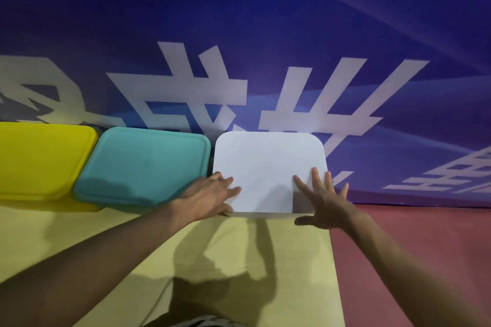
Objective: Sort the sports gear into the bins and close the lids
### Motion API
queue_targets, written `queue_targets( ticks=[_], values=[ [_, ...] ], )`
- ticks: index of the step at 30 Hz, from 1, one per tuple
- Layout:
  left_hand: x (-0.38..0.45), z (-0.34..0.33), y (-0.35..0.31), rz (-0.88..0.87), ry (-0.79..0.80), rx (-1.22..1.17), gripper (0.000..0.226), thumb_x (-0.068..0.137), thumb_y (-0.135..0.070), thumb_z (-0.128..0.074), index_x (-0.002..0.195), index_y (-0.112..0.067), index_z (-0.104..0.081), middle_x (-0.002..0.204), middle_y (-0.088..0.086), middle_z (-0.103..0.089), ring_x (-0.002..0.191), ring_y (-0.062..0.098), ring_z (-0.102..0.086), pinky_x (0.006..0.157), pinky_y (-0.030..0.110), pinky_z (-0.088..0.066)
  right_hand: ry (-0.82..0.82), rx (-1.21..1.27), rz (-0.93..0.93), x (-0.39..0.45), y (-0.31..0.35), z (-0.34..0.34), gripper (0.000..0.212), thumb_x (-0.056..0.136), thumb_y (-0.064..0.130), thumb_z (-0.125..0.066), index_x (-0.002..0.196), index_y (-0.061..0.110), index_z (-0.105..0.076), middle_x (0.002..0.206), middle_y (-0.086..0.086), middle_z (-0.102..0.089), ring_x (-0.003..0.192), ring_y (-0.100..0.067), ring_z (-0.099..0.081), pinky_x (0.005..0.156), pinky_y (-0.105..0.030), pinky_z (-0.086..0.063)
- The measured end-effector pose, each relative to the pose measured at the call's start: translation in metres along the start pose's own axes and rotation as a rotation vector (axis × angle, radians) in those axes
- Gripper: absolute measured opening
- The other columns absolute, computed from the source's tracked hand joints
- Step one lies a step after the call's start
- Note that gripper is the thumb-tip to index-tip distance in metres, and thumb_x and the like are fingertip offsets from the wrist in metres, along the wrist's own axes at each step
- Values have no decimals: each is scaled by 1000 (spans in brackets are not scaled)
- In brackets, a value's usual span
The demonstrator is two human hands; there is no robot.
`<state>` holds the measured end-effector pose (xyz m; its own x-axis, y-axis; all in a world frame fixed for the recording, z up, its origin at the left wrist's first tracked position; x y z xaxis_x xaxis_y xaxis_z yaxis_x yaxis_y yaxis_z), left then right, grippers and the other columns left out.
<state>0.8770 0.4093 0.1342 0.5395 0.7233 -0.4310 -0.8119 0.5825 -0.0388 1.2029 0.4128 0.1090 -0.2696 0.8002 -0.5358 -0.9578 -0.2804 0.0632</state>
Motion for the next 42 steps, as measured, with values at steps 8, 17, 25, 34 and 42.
queue_targets(
  ticks=[8,17,25,34,42],
  values=[
    [17,-3,22,149,178,78,120,87,-68,-64,162,-9,9,167,26,13,156,38,13,126,57,-6,-70,159,-113,55,6,45,144,68,87,-64,158,13,21,164,-29,23,151,-51,18,123,-58,-7],
    [24,0,11,188,228,93,122,88,-59,-69,159,2,8,162,38,11,154,48,9,125,57,-5,-85,129,-214,84,12,30,140,64,94,-57,159,17,12,162,-35,18,149,-58,14,122,-64,-8],
    [37,25,36,155,131,88,131,72,-68,-78,158,3,-8,158,27,-24,148,40,-23,124,52,-15,-272,227,-295,95,2,59,91,96,68,-43,162,14,-12,165,-29,-11,149,-53,-15,123,-58,-18],
    [61,32,72,185,284,123,154,65,-69,-83,155,9,14,165,32,8,154,46,13,123,63,-4,-140,86,-260,108,-2,57,125,75,89,-51,162,16,4,166,-32,3,153,-53,-2,122,-56,-22],
    [69,32,67,235,315,149,159,62,-68,-86,152,14,16,163,36,12,152,51,14,120,69,-1,-147,39,-305,112,3,45,118,80,88,-44,161,21,9,166,-28,13,153,-51,4,122,-59,-17]
  ],
)
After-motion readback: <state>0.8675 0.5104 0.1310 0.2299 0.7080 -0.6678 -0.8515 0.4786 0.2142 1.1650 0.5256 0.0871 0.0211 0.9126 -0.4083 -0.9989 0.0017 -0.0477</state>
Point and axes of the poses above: each hand's wrist, its own x-axis towards the middle knuckle, its own z-axis out of the back of the hand, y = z × x, the point moved 2 cm from there along x, towards the middle knuckle
